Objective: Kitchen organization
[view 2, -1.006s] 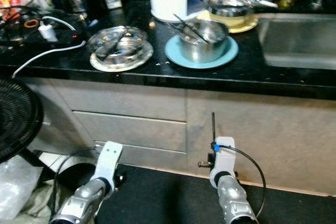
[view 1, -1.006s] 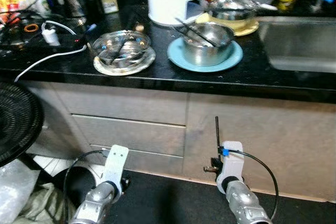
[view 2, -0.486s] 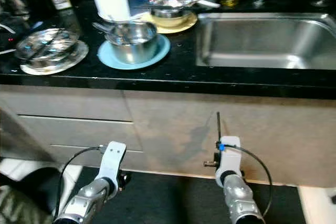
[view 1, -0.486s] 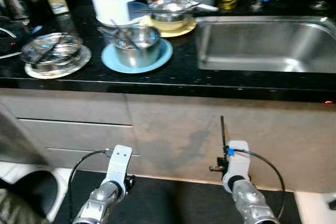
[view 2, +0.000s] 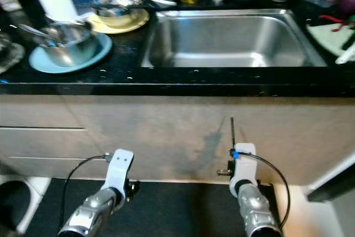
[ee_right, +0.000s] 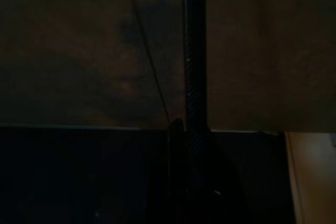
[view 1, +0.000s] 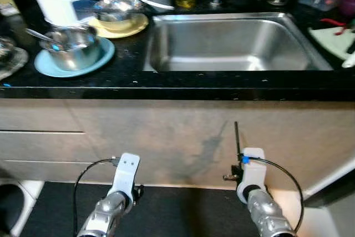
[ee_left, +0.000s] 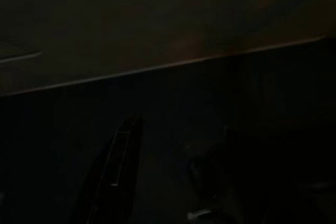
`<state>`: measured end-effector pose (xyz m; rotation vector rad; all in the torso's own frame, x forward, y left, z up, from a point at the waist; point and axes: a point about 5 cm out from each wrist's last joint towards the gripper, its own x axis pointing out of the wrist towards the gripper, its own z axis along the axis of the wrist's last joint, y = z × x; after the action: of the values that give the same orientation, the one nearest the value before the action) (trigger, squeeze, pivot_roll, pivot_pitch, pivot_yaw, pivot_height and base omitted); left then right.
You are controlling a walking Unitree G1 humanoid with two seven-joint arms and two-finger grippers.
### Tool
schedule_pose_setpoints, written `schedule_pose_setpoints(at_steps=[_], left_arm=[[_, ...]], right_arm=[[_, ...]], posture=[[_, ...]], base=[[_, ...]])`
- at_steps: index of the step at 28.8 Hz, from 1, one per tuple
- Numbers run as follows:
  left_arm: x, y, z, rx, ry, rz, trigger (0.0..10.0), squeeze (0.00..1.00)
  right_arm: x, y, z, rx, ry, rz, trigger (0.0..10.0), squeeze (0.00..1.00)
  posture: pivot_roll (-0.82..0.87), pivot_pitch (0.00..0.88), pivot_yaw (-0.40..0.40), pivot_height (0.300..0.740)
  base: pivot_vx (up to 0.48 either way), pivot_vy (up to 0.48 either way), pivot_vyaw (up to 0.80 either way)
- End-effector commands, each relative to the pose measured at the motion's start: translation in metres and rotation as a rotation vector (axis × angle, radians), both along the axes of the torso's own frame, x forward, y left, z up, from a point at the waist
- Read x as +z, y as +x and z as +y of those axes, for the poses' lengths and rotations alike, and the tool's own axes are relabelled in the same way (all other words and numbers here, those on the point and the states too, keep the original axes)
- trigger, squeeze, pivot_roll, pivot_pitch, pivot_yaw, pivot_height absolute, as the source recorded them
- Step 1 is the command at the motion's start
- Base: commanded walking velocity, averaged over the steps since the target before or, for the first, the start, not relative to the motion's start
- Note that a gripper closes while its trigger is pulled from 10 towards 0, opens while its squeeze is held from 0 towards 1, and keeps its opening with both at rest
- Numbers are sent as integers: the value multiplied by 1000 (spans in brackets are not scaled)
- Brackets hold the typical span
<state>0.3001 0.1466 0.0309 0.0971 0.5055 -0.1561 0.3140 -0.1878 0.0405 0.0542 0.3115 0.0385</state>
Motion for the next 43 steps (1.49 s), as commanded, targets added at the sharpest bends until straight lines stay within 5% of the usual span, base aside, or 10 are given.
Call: schedule_pose_setpoints(at_steps=[1, 9, 22, 28, 30, 34, 35, 36, 38, 43], left_arm=[[-3, -3, 1, 14, -19, 11, 10000, 0], [3, 1, -4, 3, -65, -17, 10000, 0], [6, 2, 0, -20, 12, -54, 10000, 0], [30, 6, -8, -140, 43, -169, 10000, 0], [60, 11, -9, -136, -65, -275, 10000, 0], [83, 14, -12, -160, -137, -355, 10000, 0], [110, 18, -16, -206, -198, -449, 10000, 0], [110, 18, -16, -206, -198, -449, 10000, 0], [140, 20, -20, -247, -278, -539, 10000, 0], [227, 37, -15, -194, -237, -861, 10000, 0]], right_arm=[[-9, -6, 4, 12, 0, 36, 10000, 0], [-8, -6, 4, 15, -2, 35, 10000, 0], [-7, -5, 6, 19, 0, 25, 10000, 0], [6, -2, 4, 85, 47, -38, 10000, 0], [29, 0, 9, 216, 199, -114, 10000, 0], [52, -1, 15, 337, 289, -187, 10000, 0], [89, -2, 20, 461, 395, -296, 10000, 0], [89, -2, 20, 461, 395, -296, 10000, 0], [128, -4, 24, 566, 490, -413, 10000, 0], [197, 9, 21, 533, 545, -646, 10000, 0]], posture=[[-117, 222, 20, 740], [-117, 219, 21, 740], [-116, 205, 27, 740], [-109, 208, 29, 740], [-106, 215, 30, 740], [-101, 220, 29, 740], [-101, 224, 32, 740], [-101, 224, 32, 740], [-104, 224, 33, 740], [-97, 222, 33, 740]], base=[[0, 0, 0], [0, 330, 0], [0, 148, 0], [0, 0, 0], [0, 0, 0], [0, 0, 0], [0, 0, 0], [0, 0, 0], [0, 0, 0], [0, 0, 0]])
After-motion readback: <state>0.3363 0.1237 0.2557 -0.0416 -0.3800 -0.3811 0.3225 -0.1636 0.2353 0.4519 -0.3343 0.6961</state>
